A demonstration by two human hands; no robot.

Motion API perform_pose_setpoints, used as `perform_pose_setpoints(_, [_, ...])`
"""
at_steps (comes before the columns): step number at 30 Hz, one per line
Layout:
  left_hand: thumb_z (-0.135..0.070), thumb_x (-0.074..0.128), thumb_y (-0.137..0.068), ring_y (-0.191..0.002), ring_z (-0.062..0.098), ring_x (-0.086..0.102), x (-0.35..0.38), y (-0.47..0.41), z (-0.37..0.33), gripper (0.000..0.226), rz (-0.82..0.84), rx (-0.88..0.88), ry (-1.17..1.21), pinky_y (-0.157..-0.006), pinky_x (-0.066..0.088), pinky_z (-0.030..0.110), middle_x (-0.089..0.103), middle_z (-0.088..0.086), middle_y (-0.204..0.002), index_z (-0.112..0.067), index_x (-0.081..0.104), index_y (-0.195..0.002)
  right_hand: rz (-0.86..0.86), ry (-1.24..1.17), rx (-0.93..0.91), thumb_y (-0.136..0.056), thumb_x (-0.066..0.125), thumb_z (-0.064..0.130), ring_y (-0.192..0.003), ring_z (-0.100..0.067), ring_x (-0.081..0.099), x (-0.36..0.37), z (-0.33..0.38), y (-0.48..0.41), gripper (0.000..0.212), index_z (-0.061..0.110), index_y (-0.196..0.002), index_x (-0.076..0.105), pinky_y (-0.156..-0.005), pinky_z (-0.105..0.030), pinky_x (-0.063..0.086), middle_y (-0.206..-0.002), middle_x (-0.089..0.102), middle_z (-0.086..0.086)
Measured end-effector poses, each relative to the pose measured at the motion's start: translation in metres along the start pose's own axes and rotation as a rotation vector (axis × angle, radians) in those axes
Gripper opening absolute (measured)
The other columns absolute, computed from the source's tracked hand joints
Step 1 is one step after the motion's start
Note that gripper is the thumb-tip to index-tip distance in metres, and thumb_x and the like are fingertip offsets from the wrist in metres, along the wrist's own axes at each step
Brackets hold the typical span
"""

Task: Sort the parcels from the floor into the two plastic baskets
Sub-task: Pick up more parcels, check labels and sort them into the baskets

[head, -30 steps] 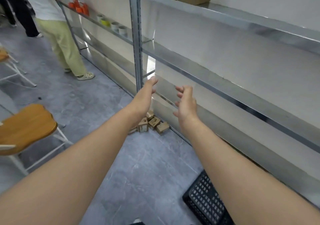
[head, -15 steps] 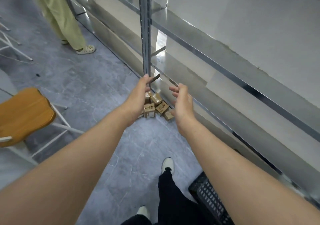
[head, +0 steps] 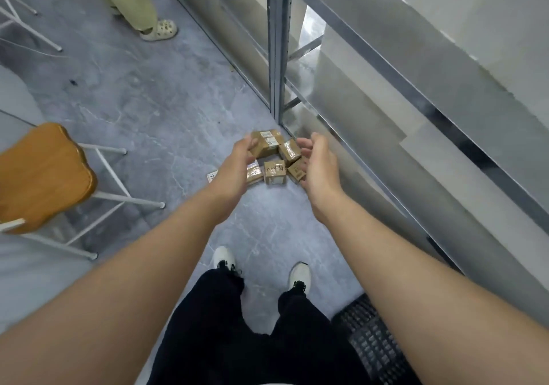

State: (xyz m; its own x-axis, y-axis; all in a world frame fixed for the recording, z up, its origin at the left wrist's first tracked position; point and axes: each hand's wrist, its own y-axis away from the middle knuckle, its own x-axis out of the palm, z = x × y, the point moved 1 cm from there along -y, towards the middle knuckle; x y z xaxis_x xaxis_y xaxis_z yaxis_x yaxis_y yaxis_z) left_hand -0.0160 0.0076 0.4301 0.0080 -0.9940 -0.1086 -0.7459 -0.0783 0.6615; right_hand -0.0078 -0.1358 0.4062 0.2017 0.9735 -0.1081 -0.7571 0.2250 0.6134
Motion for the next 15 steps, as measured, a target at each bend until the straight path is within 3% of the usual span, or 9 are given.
perform_pose_setpoints(3, [-0.059, 0.025, -0.105, -0.133, 0.023, 0.046, -0.013, -0.053, -0.003, 0.051, 0.028, -0.061, -0.002, -0.118, 0.032, 0.050, 0.049, 0.001, -0.146, -0.039, 0.050, -0.145, 0.015, 0.017, 0.042, -0.090, 0.038, 0.063, -0.119, -0.019, 0.064, 0.027, -0.003, -0.039, 0.049, 0.038, -0.102, 0.078, -0.110, -0.051, 0.048, -0.120, 0.071, 0.012])
perform_pose_setpoints(9, [-0.076, 0.037, -0.080, -0.128, 0.020, 0.052, -0.039, -0.179, 0.000, 0.058, 0.086, -0.196, -0.003, -0.116, 0.034, 0.047, 0.057, -0.006, -0.138, -0.048, 0.060, -0.126, -0.089, 0.031, 0.083, -0.096, 0.039, 0.057, -0.095, -0.009, 0.061, 0.089, -0.004, -0.143, 0.045, 0.035, -0.105, 0.077, -0.090, -0.038, 0.044, -0.113, 0.073, 0.012])
perform_pose_setpoints(12, [-0.060, 0.037, -0.101, -0.131, 0.020, 0.047, -0.045, -0.247, 0.018, 0.041, 0.077, -0.270, 0.047, -0.120, 0.028, 0.050, 0.056, -0.005, -0.136, -0.039, 0.059, -0.128, -0.109, 0.097, 0.129, -0.089, 0.039, 0.061, -0.109, -0.013, 0.064, 0.117, -0.018, -0.198, 0.048, 0.037, -0.109, 0.077, -0.100, -0.040, 0.046, -0.119, 0.075, 0.013])
perform_pose_setpoints(15, [-0.053, 0.038, -0.104, -0.126, 0.017, 0.049, -0.039, -0.306, 0.039, 0.028, 0.072, -0.324, 0.063, -0.120, 0.028, 0.049, 0.061, -0.010, -0.118, -0.039, 0.062, -0.109, -0.113, 0.125, 0.182, -0.091, 0.041, 0.057, -0.120, -0.014, 0.065, 0.136, -0.040, -0.243, 0.045, 0.037, -0.112, 0.075, -0.106, -0.045, 0.047, -0.120, 0.074, 0.013])
